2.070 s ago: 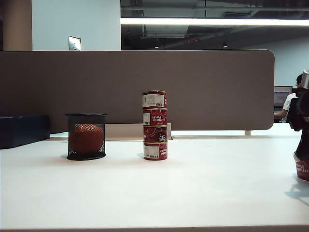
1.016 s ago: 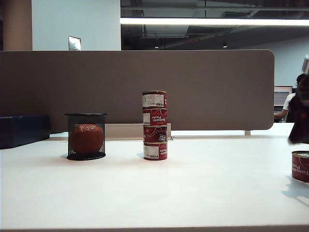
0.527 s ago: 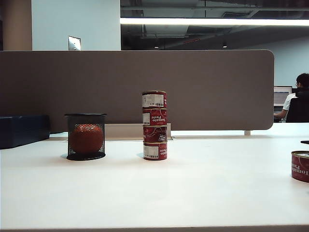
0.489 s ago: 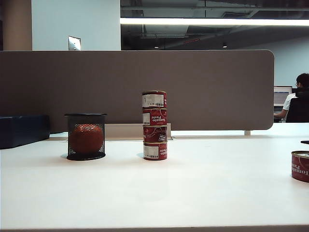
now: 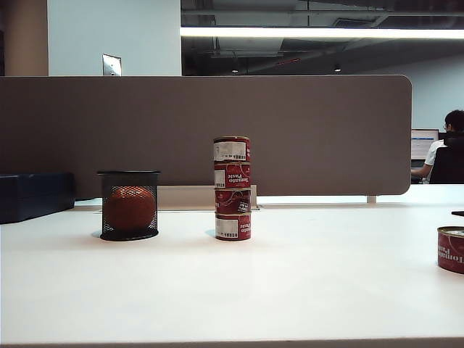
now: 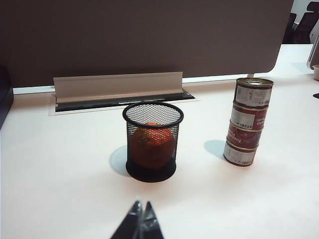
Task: Take a can of tomato sauce from the stacked ones and place it on the table.
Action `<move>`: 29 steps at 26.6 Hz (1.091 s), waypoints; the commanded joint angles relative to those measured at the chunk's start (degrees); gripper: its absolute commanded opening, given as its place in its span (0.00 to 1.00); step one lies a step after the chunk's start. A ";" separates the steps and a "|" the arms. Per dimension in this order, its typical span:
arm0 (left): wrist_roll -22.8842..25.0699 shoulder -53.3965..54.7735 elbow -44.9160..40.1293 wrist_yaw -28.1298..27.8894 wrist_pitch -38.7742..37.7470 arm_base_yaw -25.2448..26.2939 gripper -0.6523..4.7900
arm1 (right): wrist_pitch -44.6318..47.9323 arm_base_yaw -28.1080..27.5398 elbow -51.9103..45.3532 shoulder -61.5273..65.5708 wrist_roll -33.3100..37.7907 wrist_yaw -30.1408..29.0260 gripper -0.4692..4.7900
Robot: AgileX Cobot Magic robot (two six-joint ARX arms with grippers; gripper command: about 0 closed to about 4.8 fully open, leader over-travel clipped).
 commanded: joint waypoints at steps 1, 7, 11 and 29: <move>0.24 0.02 0.22 0.37 0.52 0.13 0.11 | -4.37 0.04 0.11 -6.80 0.13 3.13 0.08; 0.24 0.02 0.22 0.35 0.52 0.13 0.11 | -3.65 0.11 -3.48 -12.96 0.11 3.19 0.08; 0.17 0.02 0.22 0.37 0.55 0.11 0.11 | -2.58 0.22 -6.21 -12.92 -0.04 0.87 0.08; 0.07 0.02 0.13 -14.29 -0.26 0.09 0.11 | 11.30 0.22 -16.26 -12.92 -9.38 0.59 0.08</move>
